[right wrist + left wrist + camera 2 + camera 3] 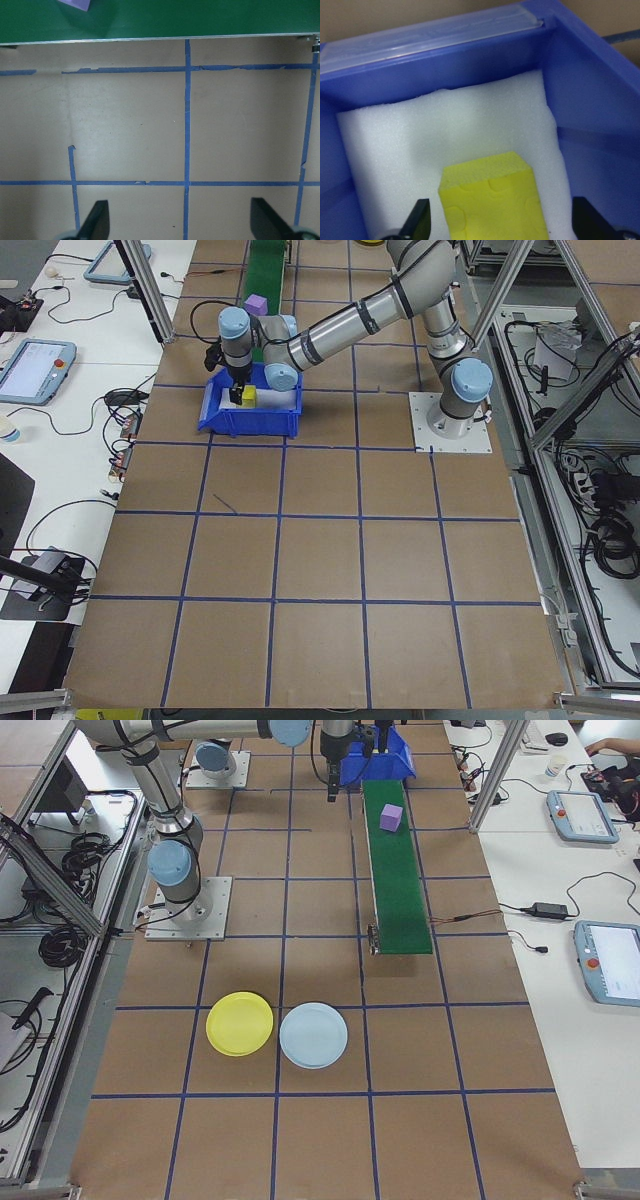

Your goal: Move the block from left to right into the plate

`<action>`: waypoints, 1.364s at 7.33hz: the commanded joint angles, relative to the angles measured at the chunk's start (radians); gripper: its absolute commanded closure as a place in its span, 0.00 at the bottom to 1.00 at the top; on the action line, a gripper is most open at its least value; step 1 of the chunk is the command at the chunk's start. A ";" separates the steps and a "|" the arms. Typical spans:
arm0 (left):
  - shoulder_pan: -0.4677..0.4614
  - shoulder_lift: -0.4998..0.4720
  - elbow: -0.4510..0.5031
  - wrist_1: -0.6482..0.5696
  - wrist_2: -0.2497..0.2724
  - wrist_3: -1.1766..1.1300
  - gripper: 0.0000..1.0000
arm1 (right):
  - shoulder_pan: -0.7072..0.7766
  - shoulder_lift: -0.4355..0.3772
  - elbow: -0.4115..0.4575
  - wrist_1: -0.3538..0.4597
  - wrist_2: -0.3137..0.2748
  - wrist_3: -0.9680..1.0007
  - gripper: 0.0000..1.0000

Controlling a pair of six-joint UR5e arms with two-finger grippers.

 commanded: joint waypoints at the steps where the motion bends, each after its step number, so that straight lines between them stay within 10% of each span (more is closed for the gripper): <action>1: 0.000 -0.026 0.001 0.059 0.002 0.022 0.57 | 0.000 0.000 0.002 -0.002 0.000 0.000 0.00; 2: 0.000 -0.017 0.017 0.059 0.010 0.020 0.72 | 0.000 0.000 0.002 -0.002 0.000 0.000 0.00; 6: -0.035 0.259 0.024 -0.111 0.013 -0.090 0.73 | -0.002 0.000 0.002 -0.002 0.000 0.000 0.00; 10: -0.245 0.281 0.000 -0.104 -0.044 -0.334 0.72 | -0.002 0.000 0.002 -0.002 -0.002 0.000 0.00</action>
